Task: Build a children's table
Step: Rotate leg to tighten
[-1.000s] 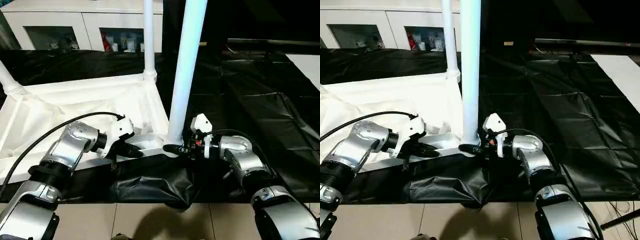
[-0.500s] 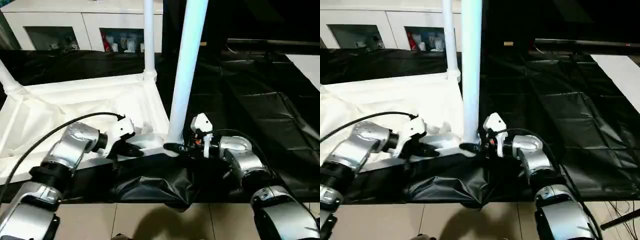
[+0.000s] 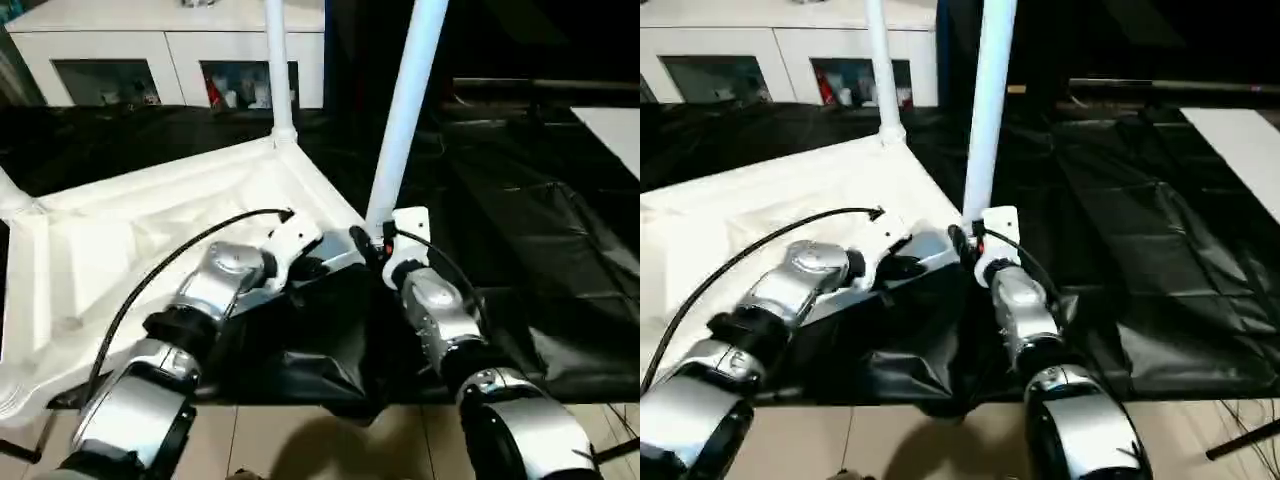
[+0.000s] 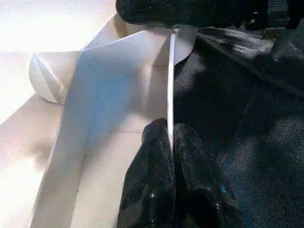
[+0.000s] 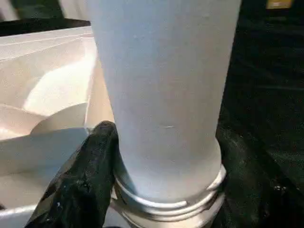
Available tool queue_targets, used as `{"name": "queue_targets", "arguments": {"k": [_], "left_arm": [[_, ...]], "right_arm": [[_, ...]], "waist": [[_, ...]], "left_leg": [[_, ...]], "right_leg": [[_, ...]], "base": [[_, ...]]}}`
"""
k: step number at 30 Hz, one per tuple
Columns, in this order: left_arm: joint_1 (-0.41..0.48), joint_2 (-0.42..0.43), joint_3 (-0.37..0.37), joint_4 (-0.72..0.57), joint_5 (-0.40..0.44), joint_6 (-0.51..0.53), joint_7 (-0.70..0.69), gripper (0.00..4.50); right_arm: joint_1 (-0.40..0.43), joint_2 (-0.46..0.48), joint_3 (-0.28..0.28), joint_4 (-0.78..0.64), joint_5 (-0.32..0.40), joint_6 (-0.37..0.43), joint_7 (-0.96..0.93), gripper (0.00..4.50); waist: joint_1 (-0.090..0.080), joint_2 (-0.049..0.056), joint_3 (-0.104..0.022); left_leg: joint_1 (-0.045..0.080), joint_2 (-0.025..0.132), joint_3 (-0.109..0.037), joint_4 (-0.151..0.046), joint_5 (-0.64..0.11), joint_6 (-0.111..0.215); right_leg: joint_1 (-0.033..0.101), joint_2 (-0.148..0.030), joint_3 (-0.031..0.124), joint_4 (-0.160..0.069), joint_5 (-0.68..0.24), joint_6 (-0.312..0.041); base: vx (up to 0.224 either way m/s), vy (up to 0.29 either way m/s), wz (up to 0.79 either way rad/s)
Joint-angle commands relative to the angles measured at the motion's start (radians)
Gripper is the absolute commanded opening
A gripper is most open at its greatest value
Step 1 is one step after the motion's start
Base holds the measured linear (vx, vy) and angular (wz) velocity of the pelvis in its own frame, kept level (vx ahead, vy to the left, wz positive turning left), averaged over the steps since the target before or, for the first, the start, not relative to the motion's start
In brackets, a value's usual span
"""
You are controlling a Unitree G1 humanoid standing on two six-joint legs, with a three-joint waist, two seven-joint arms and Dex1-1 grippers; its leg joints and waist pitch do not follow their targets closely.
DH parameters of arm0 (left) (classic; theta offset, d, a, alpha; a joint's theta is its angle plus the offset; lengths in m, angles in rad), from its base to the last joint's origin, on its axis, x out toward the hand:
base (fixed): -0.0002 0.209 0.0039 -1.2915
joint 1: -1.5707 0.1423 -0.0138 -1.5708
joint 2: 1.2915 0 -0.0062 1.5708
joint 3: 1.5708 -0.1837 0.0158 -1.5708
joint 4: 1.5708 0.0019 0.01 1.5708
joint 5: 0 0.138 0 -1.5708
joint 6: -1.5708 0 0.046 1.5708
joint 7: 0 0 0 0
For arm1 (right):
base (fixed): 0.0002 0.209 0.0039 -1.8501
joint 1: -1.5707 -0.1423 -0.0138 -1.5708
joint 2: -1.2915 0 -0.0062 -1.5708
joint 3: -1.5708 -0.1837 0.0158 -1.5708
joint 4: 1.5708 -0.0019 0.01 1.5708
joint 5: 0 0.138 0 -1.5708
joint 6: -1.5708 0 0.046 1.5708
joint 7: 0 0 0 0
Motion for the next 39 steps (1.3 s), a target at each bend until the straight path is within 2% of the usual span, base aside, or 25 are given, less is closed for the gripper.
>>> {"name": "queue_targets", "arguments": {"k": [1,4,7,8,9,10,11,12,13,14,16,19,22,23,24,29,36,39], "left_arm": [[0.022,0.015,0.026,0.014,-0.01,-0.028,0.021,0.0],[0.045,0.059,0.012,-0.024,-0.016,-0.045,-0.061,0.0],[0.062,0.088,0.003,-0.046,-0.017,-0.078,-0.111,0.0],[0.071,0.102,-0.001,-0.058,-0.022,-0.09,-0.141,0.0],[0.089,0.122,-0.005,-0.083,-0.037,-0.107,-0.199,0.0],[0.103,0.138,-0.011,-0.104,-0.048,-0.112,-0.244,0.0],[0.111,0.148,-0.014,-0.118,-0.054,-0.112,-0.273,0.0],[0.111,0.148,-0.014,-0.118,-0.054,-0.112,-0.273,0.0],[0.126,0.173,-0.027,-0.142,-0.062,-0.116,-0.334,0.0],[0.127,0.176,-0.028,-0.145,-0.063,-0.116,-0.341,0.0],[0.143,0.194,-0.026,-0.178,-0.098,-0.106,-0.412,0.0],[0.143,0.197,-0.024,-0.181,-0.099,-0.106,-0.419,0.0],[0.139,0.203,-0.02,-0.176,-0.093,-0.114,-0.423,0.0],[0.137,0.205,-0.018,-0.172,-0.089,-0.118,-0.419,0.0],[0.137,0.205,-0.018,-0.172,-0.089,-0.118,-0.419,0.0],[0.141,0.213,-0.003,-0.179,-0.087,-0.113,-0.401,0.0],[0.158,0.217,0.0,-0.196,-0.083,-0.1,-0.4,0.0],[0.141,0.203,0.002,-0.158,-0.059,-0.094,-0.339,0.0]], "right_arm": [[0.009,0.017,0.01,-0.005,0.023,-0.046,0.119,3.39],[-0.002,-0.021,0.028,-0.021,0.026,-0.028,0.234,3.6],[-0.001,-0.052,0.058,-0.035,0.014,-0.017,0.301,3.6],[0.0,-0.065,0.068,-0.044,0.016,-0.008,0.346,3.6],[0.006,-0.087,0.086,-0.06,0.015,-0.003,0.423,3.6],[0.012,-0.105,0.098,-0.075,0.021,0.014,0.5,3.6],[0.015,-0.115,0.1,-0.083,0.022,0.025,0.553,3.6],[0.015,-0.115,0.1,-0.083,0.022,0.025,0.553,3.6],[0.031,-0.146,0.129,-0.104,0.004,0.021,0.661,3.6],[0.033,-0.149,0.133,-0.106,0.002,0.018,0.672,3.6],[0.038,-0.165,0.148,-0.109,-0.003,0.011,0.725,3.6],[0.038,-0.169,0.158,-0.11,-0.005,0.011,0.741,3.6],[0.04,-0.171,0.168,-0.121,-0.002,0.022,0.78,3.6],[0.04,-0.17,0.17,-0.122,-0.003,0.026,0.793,3.46],[0.04,-0.17,0.17,-0.122,-0.003,0.026,0.793,3.37],[0.03,-0.162,0.166,-0.111,0.002,0.039,0.817,3.04],[0.034,-0.161,0.172,-0.103,-0.002,0.036,0.825,2.7],[0.038,-0.155,0.164,-0.089,-0.02,0.033,0.739,2.68]], "waist": [[-0.005,-0.006,-0.063],[-0.01,-0.008,-0.063],[-0.02,-0.005,-0.061],[-0.02,-0.003,-0.061],[-0.02,-0.001,-0.061],[-0.017,-0.003,-0.061],[-0.014,0.002,-0.062],[-0.014,0.002,-0.062],[-0.01,0.002,-0.062],[-0.01,0.001,-0.061],[-0.008,-0.002,-0.061],[-0.005,-0.001,-0.061],[-0.001,-0.005,-0.06],[0.0,-0.005,-0.06],[0.001,-0.01,-0.059],[0.007,-0.013,-0.059],[0.006,-0.009,-0.06],[0.004,-0.006,-0.06]], "left_leg": [[0.015,0.005,0.006,-0.064,-0.21,0.049],[0.008,0.004,0.004,-0.064,-0.198,0.073],[0.009,0.007,0.004,-0.063,-0.207,0.079],[0.013,0.008,0.005,-0.063,-0.215,0.082],[0.014,0.009,0.005,-0.062,-0.213,0.082],[0.012,0.011,0.005,-0.062,-0.203,0.088],[0.014,0.014,0.008,-0.06,-0.195,0.093],[0.014,0.014,0.008,-0.06,-0.195,0.093],[0.018,0.016,0.009,-0.059,-0.199,0.093],[0.015,0.017,0.01,-0.06,-0.201,0.094],[0.018,0.017,0.011,-0.061,-0.205,0.087],[0.021,0.018,0.012,-0.061,-0.207,0.079],[0.019,0.017,0.013,-0.061,-0.203,0.077],[0.019,0.017,0.013,-0.061,-0.198,0.079],[0.018,0.017,0.013,-0.061,-0.197,0.08],[0.016,0.016,0.013,-0.06,-0.176,0.083],[0.017,0.016,0.012,-0.06,-0.17,0.082],[0.018,0.015,0.012,-0.06,-0.17,0.077]], "right_leg": [[0.045,-0.022,0.009,-0.067,-0.077,-0.227],[0.051,-0.023,0.006,-0.063,-0.054,-0.24],[0.051,-0.025,0.006,-0.064,-0.066,-0.259],[0.048,-0.024,0.006,-0.066,-0.075,-0.263],[0.048,-0.023,0.007,-0.065,-0.072,-0.267],[0.053,-0.022,0.005,-0.061,-0.054,-0.276],[0.049,-0.019,0.004,-0.058,-0.031,-0.284],[0.049,-0.019,0.004,-0.058,-0.031,-0.284],[0.047,-0.02,0.003,-0.057,-0.026,-0.296],[0.047,-0.021,0.003,-0.055,-0.033,-0.296],[0.044,-0.02,0.004,-0.056,-0.048,-0.297],[0.042,-0.021,0.006,-0.055,-0.055,-0.294],[0.043,-0.023,0.007,-0.055,-0.062,-0.285],[0.042,-0.023,0.008,-0.056,-0.059,-0.283],[0.042,-0.023,0.008,-0.056,-0.063,-0.282],[0.043,-0.026,0.008,-0.054,-0.072,-0.273],[0.042,-0.024,0.007,-0.053,-0.063,-0.273],[0.041,-0.024,0.008,-0.053,-0.06,-0.274]], "base": [[0.0,0.0,0.0],[0.0,0.0,0.0],[0.0,0.0,0.0],[0.0,0.0,0.0],[0.0,0.0,0.0],[0.0,0.0,0.0],[0.0,0.0,0.0],[0.0,0.0,0.0],[0.0,0.0,0.0],[0.0,0.0,0.0],[0.0,0.0,0.0],[0.0,0.0,0.0],[0.0,0.0,0.0],[0.0,0.0,0.0],[0.0,0.0,0.0],[0.0,0.0,0.0],[0.0,0.0,0.0],[0.0,0.0,0.0]]}}
